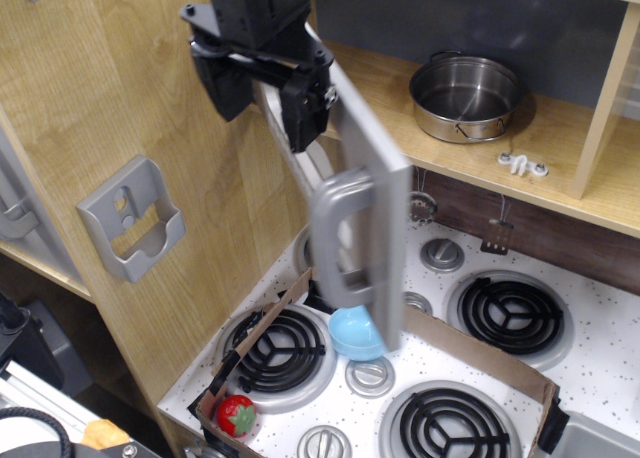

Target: Close microwave

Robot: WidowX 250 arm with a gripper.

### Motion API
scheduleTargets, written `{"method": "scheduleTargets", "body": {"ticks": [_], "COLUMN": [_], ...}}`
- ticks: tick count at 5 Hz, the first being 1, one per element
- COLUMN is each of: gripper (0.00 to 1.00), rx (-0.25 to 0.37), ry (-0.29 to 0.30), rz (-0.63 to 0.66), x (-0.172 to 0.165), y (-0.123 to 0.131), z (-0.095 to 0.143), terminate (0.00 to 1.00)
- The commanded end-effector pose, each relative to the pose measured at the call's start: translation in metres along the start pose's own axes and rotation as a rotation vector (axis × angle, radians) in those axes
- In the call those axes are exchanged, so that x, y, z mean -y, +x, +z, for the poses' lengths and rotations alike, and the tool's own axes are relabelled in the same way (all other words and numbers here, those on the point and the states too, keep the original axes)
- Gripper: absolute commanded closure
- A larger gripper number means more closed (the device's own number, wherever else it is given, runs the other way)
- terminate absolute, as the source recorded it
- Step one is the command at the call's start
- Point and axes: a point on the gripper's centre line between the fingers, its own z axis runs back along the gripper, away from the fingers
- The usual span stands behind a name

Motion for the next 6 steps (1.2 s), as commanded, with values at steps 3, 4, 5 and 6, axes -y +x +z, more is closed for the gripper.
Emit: {"method": "scheduleTargets", "body": {"ticks": [3, 4, 5, 6], "gripper": [0.0, 0.0, 0.0, 0.0], "rx": [0.131, 0.162, 0.186, 0.213], "ry": [-0.015, -0.001, 0.004, 0.023], "rz": [-0.223, -0.234, -0.244, -0.256], "x": [0.016, 0.023, 0.025, 0.027], "y": [0.112, 0.122, 0.128, 0.133], "z": [0.006, 0.008, 0.009, 0.01], "terminate": [0.0, 0.0, 0.0, 0.0]}}
